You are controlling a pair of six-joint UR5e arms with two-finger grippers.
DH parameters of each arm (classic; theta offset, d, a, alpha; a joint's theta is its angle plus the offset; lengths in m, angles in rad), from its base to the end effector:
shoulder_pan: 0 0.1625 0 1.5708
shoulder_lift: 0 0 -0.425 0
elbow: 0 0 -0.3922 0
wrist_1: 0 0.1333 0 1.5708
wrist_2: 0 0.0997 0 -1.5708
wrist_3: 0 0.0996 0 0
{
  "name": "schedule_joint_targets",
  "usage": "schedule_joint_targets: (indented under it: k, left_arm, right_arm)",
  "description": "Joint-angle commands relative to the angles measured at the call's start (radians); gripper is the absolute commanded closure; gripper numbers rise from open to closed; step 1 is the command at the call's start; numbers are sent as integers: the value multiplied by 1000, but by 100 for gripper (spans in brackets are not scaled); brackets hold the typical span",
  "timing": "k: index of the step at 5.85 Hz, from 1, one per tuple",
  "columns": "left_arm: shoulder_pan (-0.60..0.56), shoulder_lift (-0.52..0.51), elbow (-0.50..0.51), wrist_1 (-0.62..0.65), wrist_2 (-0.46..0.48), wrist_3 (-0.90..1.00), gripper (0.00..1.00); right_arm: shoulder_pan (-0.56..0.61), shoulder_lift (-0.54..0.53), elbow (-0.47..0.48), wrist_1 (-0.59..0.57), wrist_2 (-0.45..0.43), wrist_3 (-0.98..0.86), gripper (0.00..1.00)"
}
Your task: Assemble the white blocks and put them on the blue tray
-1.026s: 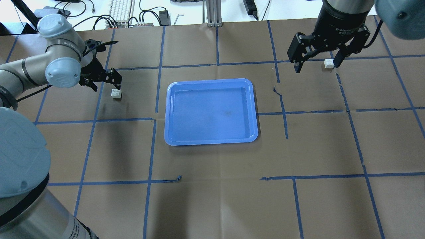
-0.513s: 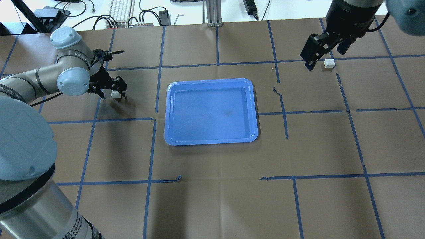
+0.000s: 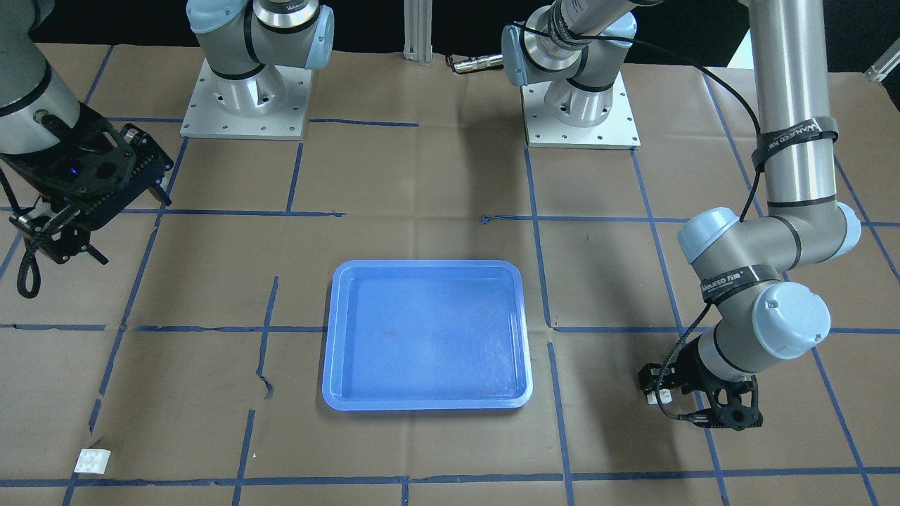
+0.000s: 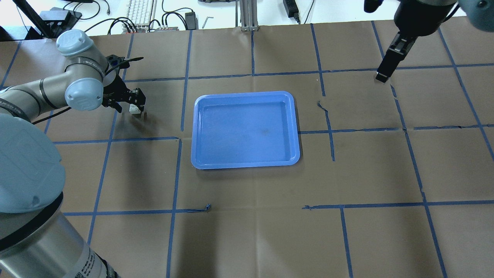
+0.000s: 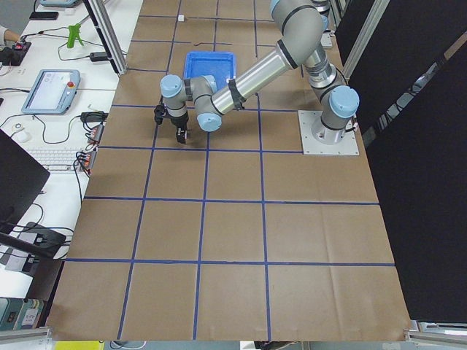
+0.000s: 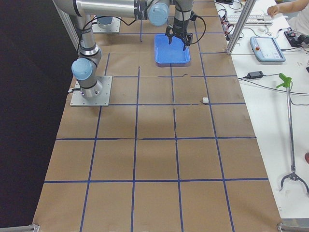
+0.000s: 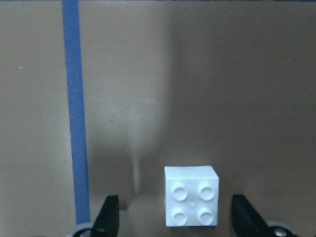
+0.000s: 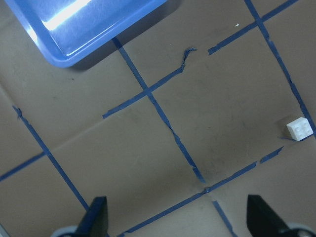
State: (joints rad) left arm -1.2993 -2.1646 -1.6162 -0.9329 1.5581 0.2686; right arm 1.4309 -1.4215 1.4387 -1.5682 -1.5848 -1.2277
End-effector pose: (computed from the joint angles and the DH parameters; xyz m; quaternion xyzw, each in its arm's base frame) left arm 0.0452 -0.6643 0.1811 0.0015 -1.0000 0.0011 0.0063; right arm 0.0535 -0.5661 0.4745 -0.5175 0.8556 0.0121 0.0008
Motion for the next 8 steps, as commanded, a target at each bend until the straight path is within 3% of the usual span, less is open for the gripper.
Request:
schedule_joint_targets:
  k: [1, 2, 3, 4, 7, 8]
  left_arm:
    - [0, 6, 9, -1, -1, 4, 86]
    - [-1, 15, 10, -1, -3, 3, 93]
    - [-11, 49, 2, -13, -1, 27, 97]
    - [-64, 89, -11, -21, -7, 205, 97]
    - [-307, 129, -8, -86, -3, 635, 97]
    - [-402, 143, -13, -96, 0, 700, 97]
  right_arm:
    - [-58, 83, -68, -9, 2, -337, 0]
    - [-99, 146, -128, -56, 9, -471, 0]
    - [-157, 224, -195, -58, 72, -568, 0]
    - [-202, 295, -248, -55, 135, -632, 0]
    - [-312, 444, -258, -53, 320, -787, 0]
    - [-340, 502, -256, -56, 385, -855, 0]
